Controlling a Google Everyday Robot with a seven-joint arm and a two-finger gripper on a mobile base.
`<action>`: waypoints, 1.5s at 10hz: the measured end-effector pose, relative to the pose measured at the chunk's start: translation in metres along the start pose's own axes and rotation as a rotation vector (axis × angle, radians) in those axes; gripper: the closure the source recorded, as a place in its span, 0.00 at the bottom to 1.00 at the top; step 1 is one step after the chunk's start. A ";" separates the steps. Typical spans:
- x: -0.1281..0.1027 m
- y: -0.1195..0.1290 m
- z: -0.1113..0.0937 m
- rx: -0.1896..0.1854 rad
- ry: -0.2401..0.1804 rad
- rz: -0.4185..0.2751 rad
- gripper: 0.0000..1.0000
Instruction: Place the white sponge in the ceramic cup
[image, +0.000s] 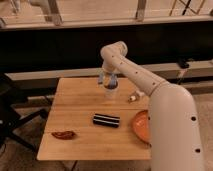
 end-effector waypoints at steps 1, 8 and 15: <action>0.000 -0.001 -0.002 0.002 0.000 0.001 0.99; -0.001 -0.003 -0.005 0.009 -0.007 -0.013 0.32; 0.003 -0.002 -0.003 0.002 -0.007 -0.007 0.20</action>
